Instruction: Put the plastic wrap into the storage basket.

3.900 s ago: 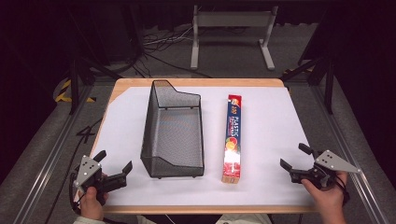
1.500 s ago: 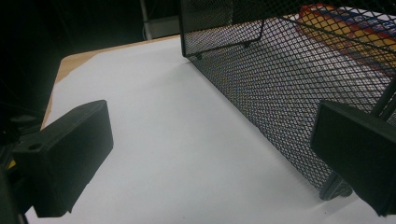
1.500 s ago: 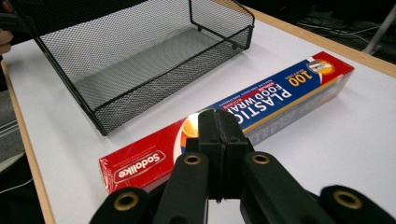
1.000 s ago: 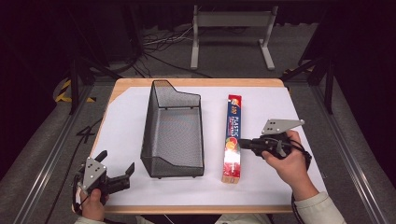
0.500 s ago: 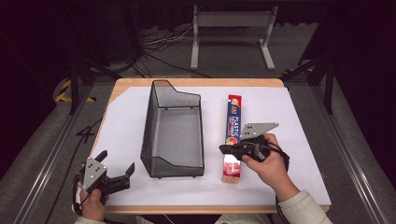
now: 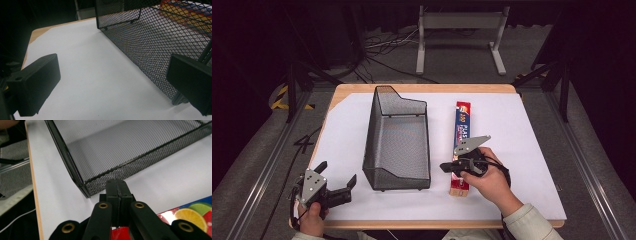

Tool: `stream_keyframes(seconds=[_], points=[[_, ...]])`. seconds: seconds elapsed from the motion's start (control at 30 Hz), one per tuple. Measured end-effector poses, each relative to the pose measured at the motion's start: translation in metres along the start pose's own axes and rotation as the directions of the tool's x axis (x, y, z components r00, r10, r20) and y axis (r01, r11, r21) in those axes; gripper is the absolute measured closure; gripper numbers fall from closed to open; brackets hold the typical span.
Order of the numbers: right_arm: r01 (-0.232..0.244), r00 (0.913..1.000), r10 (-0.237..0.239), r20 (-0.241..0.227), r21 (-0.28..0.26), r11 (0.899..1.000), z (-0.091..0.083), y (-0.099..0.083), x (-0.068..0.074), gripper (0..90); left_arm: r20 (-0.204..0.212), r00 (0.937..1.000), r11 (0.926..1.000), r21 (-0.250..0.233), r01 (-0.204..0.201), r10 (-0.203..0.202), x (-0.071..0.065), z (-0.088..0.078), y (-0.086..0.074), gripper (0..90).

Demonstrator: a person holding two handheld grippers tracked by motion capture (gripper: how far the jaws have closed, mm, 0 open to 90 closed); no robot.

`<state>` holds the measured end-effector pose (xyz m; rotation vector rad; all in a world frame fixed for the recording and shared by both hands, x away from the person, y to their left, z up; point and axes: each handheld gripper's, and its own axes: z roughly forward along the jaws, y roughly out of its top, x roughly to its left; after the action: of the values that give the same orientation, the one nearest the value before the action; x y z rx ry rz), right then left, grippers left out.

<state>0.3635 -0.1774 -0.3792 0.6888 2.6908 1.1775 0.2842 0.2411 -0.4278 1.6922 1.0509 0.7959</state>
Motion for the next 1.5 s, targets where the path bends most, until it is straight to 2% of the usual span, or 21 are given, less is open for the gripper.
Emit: stream_keyframes(seconds=[0.03,0.33,0.43,0.6,0.67,0.87,0.97,1.0,1.03,1.3,1.37,1.47,1.5], points=[[-0.004,1.0,0.004,0.0,0.026,1.0,0.005,-0.002,-0.001,90.0,0.0,1.0,1.0,0.0,0.0,0.0,0.0,0.0,0.0,0.1],[0.001,1.0,0.0,-0.006,0.099,0.995,0.019,-0.005,-0.002,90.0,-0.001,1.0,1.0,0.001,-0.001,0.001,0.0,0.0,0.0,0.1],[0.002,1.0,-0.001,-0.007,0.135,0.991,0.023,-0.006,-0.002,90.0,0.0,1.0,1.0,0.004,-0.003,0.003,0.0,0.001,0.0,0.1],[0.03,0.9995,-0.028,-0.015,0.192,0.981,0.026,-0.006,-0.001,90.0,-0.001,1.0,0.9999,0.008,-0.007,0.007,-0.001,0.002,0.0,0.1],[0.054,0.9985,-0.052,-0.013,0.219,0.974,0.025,-0.003,0.001,90.0,0.0,1.0,0.9999,0.009,-0.008,0.008,-0.001,0.002,0.0,0.1],[0.067,0.9969,-0.076,0.018,0.312,0.948,0.025,0.002,0.006,90.0,0.0,1.0,0.9999,0.009,-0.005,0.005,-0.001,0.001,-0.001,0.1],[0.038,0.9988,-0.047,0.016,0.351,0.936,0.019,0.0,0.004,90.0,-0.003,1.0,1.0,0.008,-0.004,0.004,0.0,0.0,-0.001,0.1],[0.038,0.9988,-0.047,0.016,0.351,0.936,0.019,0.0,0.004,90.0,-0.004,1.0,1.0,0.007,-0.002,0.002,0.001,0.0,-0.001,0.1],[0.024,0.9991,-0.035,0.023,0.376,0.926,0.015,-0.001,0.003,90.0,-0.005,1.0,1.0,0.007,0.0,0.0,0.001,0.0,-0.002,0.1],[-0.028,0.9994,0.019,0.028,0.383,0.923,-0.001,-0.014,-0.005,90.0,-0.007,1.0,0.9999,0.009,-0.005,0.005,0.0,0.0,-0.001,0.1],[-0.05,0.9985,0.037,0.04,0.393,0.918,-0.006,-0.018,-0.007,90.0,-0.007,1.0,0.9999,0.009,-0.006,0.007,0.0,0.0,-0.001,0.1],[-0.071,0.9971,0.055,0.053,0.391,0.918,-0.013,-0.023,-0.01,90.0,-0.005,1.0,0.9999,0.009,-0.005,0.005,-0.001,0.0,-0.001,0.1],[-0.083,0.9958,0.06,0.069,0.401,0.912,-0.016,-0.025,-0.01,90.0,-0.006,1.0,1.0,0.008,-0.006,0.006,-0.001,0.0,-0.001,0.1]])
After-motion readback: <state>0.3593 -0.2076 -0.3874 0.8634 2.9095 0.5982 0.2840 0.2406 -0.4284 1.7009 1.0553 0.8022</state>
